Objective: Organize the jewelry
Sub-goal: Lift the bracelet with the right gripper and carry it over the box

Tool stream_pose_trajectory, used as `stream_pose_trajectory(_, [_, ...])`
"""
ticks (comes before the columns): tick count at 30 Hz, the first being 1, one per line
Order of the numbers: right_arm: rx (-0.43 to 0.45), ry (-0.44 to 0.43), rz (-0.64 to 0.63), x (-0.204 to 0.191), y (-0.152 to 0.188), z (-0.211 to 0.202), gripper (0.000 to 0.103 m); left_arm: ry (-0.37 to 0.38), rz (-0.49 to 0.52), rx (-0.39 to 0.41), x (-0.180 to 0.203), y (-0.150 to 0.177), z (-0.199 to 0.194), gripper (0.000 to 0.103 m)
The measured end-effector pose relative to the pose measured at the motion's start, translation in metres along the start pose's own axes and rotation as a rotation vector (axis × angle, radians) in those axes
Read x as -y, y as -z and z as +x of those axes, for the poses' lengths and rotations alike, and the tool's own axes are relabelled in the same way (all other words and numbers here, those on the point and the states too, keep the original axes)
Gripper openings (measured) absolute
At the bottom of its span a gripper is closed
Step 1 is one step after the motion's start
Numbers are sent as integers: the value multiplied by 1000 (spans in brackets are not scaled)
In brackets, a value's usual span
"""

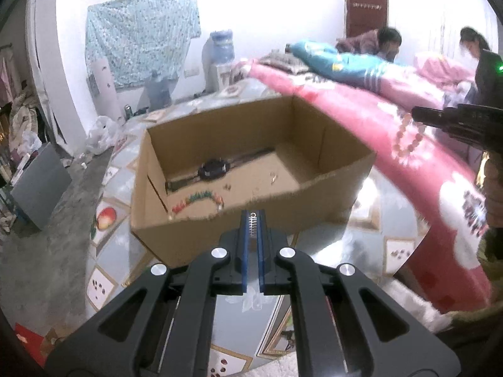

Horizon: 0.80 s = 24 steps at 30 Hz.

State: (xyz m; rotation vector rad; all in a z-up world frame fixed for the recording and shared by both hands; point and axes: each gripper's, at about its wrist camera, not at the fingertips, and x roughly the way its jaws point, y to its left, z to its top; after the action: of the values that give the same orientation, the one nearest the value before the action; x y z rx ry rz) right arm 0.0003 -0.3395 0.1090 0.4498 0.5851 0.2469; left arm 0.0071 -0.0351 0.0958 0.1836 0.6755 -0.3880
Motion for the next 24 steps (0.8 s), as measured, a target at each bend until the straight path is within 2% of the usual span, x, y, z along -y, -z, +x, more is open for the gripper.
stream_pose_trajectory(5, [-36, -70, -60, -24, -27, 20, 9, 56, -10, 23, -15, -29, 2, 4])
stream_pose_trajectory(8, [-94, -107, -81, -34, -38, 45, 9, 117, -16, -11, -25, -52, 21, 4])
stream_pose_trajectory(11, [-148, -132, -92, -41, -45, 71, 10, 207, -57, -107, -37, -76, 62, 4])
stream_pose_trajectory(17, [-214, -151, -118, -44, -50, 111, 10, 298, -107, -317, -43, -100, 155, 4])
stream_pose_trajectory(21, [-251, -161, -122, -41, -54, 129, 10, 290, -106, -463, -38, -105, 223, 4])
stream_pose_trajectory(24, [-272, -160, -132, -39, -55, 139, 10, 283, -116, -538, -38, -105, 258, 4])
